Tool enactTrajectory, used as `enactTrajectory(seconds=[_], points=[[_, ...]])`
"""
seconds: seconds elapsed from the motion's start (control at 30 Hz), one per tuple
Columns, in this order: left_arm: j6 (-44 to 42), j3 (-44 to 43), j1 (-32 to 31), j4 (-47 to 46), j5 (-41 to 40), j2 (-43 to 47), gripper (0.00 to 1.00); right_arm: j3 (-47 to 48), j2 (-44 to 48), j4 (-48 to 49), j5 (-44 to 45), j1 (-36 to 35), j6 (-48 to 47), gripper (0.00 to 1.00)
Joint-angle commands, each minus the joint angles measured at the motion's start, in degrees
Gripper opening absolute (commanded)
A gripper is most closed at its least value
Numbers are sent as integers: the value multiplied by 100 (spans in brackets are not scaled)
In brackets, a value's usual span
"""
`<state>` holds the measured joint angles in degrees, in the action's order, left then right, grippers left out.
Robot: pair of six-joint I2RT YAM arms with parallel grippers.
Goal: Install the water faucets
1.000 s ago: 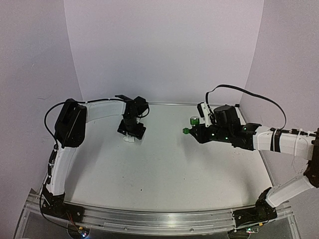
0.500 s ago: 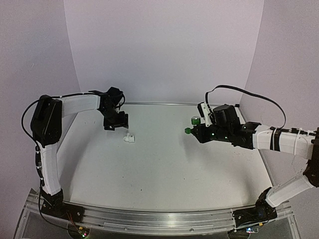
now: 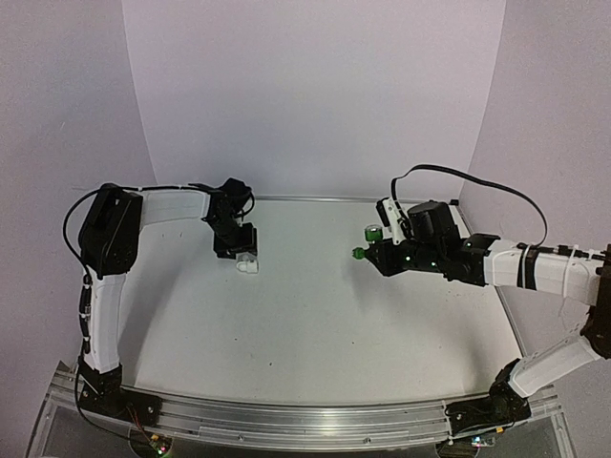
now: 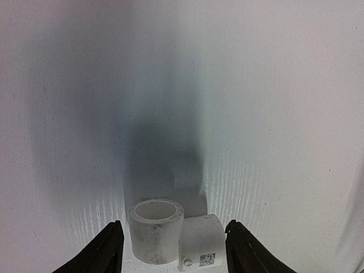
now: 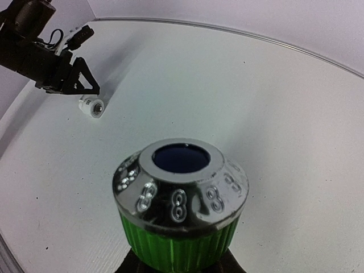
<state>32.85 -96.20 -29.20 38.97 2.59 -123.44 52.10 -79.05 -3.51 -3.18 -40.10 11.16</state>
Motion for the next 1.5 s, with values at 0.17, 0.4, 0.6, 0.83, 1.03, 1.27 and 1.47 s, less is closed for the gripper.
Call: enactTrajectory(seconds=[0.17, 0.4, 0.6, 0.83, 1.03, 1.27, 1.47], points=[[-33, -207, -59, 69, -656, -219, 50, 108, 177, 246, -83, 11, -61, 0], [-125, -183, -198, 69, -869, -320, 38, 44, 230, 261, -44, 11, -39, 0], [-346, -49, -366, 99, -1833, -112, 16, 2, 287, 272, -8, 9, -27, 0], [-458, 226, -420, 138, -1963, 203, 13, -24, 328, 274, 32, 11, -27, 0], [-932, 827, -420, -300, -779, 709, 37, -73, 334, 274, 31, 8, -9, 0], [-818, 1180, -418, -486, -1144, 1234, 39, -76, 304, 297, -39, 9, 9, 0], [-1392, 1193, -867, -510, -1040, 1467, 75, -77, 291, 294, -51, 4, -8, 0]])
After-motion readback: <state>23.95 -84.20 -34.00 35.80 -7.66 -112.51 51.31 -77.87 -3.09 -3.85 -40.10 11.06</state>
